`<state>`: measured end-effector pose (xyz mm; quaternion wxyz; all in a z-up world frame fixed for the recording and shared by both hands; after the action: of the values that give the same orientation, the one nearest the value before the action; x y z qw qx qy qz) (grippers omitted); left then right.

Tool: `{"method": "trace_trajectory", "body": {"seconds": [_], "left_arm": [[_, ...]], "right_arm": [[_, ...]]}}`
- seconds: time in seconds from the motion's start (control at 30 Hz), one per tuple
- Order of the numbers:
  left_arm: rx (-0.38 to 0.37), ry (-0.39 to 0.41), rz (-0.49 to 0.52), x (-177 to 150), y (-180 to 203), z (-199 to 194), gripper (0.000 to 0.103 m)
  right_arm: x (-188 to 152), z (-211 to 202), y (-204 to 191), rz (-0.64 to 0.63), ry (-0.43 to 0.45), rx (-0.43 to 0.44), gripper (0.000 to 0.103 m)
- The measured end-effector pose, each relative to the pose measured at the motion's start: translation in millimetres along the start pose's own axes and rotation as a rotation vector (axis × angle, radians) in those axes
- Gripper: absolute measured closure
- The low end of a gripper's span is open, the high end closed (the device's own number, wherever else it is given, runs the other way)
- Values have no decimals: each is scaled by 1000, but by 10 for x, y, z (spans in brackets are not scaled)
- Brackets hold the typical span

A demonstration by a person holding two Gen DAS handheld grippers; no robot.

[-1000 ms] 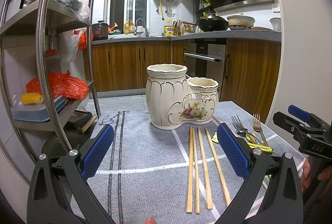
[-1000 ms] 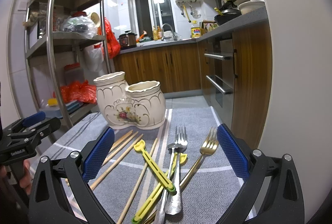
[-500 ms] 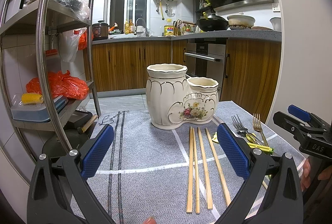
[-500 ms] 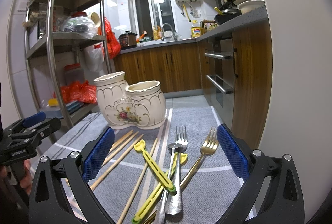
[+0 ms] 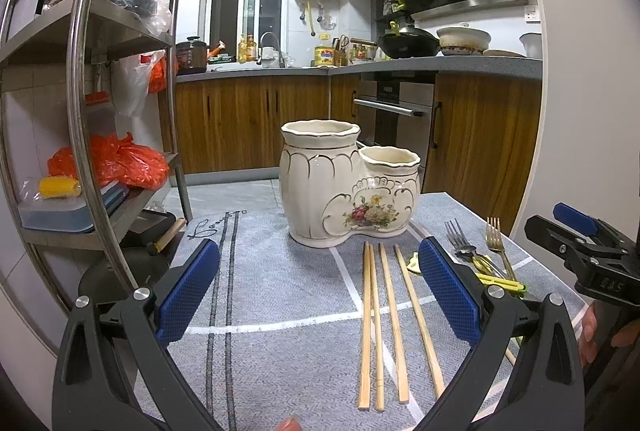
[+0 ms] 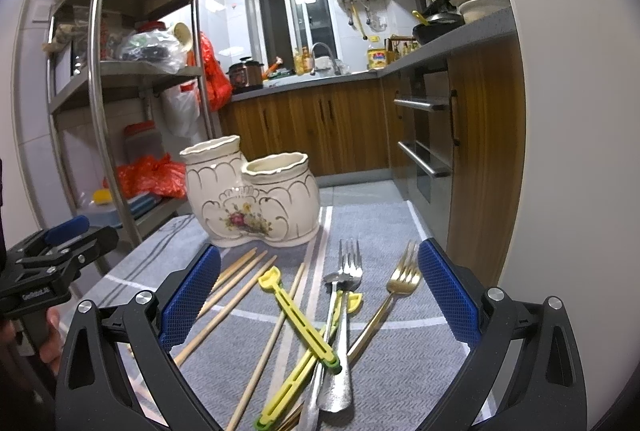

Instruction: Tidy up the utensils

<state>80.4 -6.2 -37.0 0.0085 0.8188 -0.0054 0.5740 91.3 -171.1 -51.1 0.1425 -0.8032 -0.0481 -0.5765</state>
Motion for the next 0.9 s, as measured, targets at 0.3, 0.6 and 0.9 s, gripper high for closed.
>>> {"method": "trace_trajectory", "body": {"seconds": [0.3, 0.6, 0.9], "left_arm": [[-104, -99, 127, 22, 106, 89, 5], [-143, -371, 207, -203, -36, 446, 6], [-202, -550, 262, -456, 82, 680, 17]], "right_arm": [[24, 189, -96, -133, -113, 11, 5], [-162, 692, -247, -420, -415, 80, 5], [-394, 923, -526, -521, -571, 189, 42]]}}
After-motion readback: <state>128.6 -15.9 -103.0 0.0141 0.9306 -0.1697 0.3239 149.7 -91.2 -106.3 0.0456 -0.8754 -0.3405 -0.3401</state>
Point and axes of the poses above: each gripper's, at about its wrist camera, not at the fingertips, and z roughly the way its jaws point, y to its right, x to its top, the point moved 8 cm from there along z, roughly the way its jaws point
